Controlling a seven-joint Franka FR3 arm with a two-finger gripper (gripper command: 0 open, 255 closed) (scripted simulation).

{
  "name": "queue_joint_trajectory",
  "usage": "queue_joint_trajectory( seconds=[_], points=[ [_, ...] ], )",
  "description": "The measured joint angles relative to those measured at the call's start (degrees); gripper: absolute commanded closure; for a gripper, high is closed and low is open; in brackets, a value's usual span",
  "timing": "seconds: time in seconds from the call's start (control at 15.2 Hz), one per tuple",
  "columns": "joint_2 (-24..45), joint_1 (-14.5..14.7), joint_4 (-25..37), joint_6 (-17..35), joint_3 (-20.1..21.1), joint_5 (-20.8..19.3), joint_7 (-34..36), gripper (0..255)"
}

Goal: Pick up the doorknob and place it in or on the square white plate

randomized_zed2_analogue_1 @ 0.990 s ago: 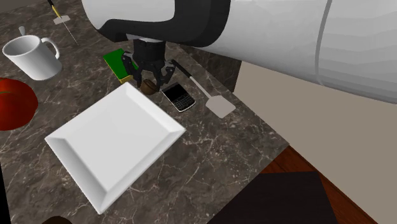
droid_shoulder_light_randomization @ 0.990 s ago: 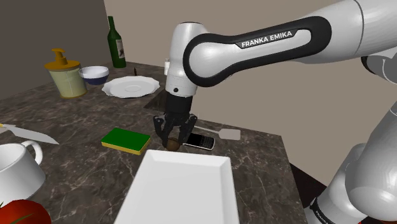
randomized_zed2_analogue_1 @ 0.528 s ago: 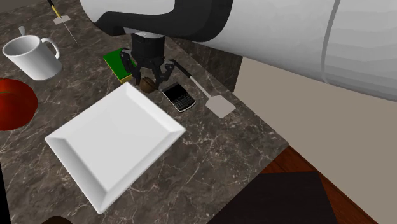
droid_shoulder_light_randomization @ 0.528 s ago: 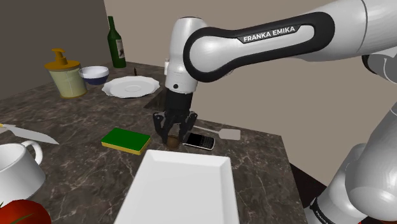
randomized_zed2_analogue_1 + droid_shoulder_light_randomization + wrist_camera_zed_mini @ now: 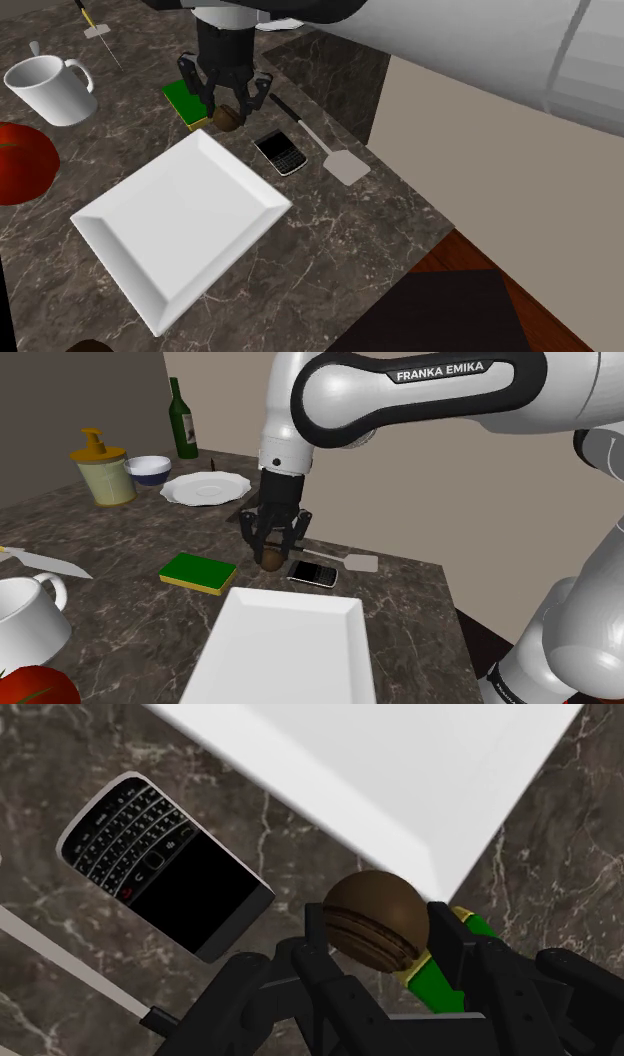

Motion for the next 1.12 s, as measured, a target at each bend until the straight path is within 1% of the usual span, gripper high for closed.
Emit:
queue_joint_trajectory(
  seconds=[0.46, 0.66, 0.73, 0.86, 1.12],
  points=[
    [0.3, 0.0, 5.2, -4.8, 0.0, -0.4, 1.2, 255],
    [-2.9, 0.8, 2.6, -4.7, 0.8, 0.9, 2.7, 255],
    [-4.5, 1.1, 0.8, -4.2, 1.1, 1.7, 2.9, 255],
    [-6.1, 2.1, -0.3, -4.0, 2.1, 2.4, 4.8, 255],
    [-10.9, 4.2, -4.9, -2.7, 4.1, 4.9, 8.0, 255]
  ],
)
